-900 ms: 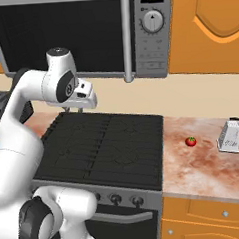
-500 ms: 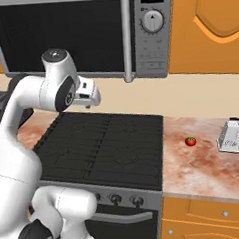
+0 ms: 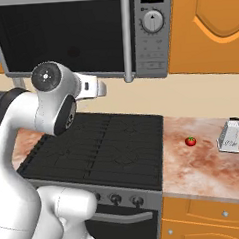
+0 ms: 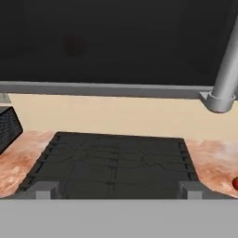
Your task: Open the microwave door.
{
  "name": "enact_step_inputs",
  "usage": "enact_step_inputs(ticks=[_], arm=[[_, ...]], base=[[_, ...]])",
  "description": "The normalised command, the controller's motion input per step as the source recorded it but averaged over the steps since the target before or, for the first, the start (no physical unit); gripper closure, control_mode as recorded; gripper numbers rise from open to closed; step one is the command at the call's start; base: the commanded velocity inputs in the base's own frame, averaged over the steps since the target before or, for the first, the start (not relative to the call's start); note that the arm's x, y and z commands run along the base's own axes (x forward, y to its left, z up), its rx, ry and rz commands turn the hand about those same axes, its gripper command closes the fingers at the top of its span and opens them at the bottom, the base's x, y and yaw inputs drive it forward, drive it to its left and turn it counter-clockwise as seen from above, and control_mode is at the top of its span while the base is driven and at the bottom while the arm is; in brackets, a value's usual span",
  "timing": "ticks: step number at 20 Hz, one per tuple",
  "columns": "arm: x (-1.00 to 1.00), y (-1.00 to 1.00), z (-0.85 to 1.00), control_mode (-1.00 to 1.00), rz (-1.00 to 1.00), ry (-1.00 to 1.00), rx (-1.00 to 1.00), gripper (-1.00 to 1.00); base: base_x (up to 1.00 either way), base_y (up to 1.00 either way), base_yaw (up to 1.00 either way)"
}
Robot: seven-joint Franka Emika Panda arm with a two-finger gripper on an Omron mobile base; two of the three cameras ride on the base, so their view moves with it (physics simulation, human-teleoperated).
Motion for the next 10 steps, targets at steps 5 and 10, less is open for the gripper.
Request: enact_step_inputs(ticks=[5,10], arm=[[-0.17,-0.55,0.51,-1.0,0.0,-0.22,0.0,-1.0],[-0.01,-0.63,0.32,-1.0,0.0,-0.13,0.0,-1.0]], base=[[0.0,0.0,0.0],[0.0,0.0,0.0]])
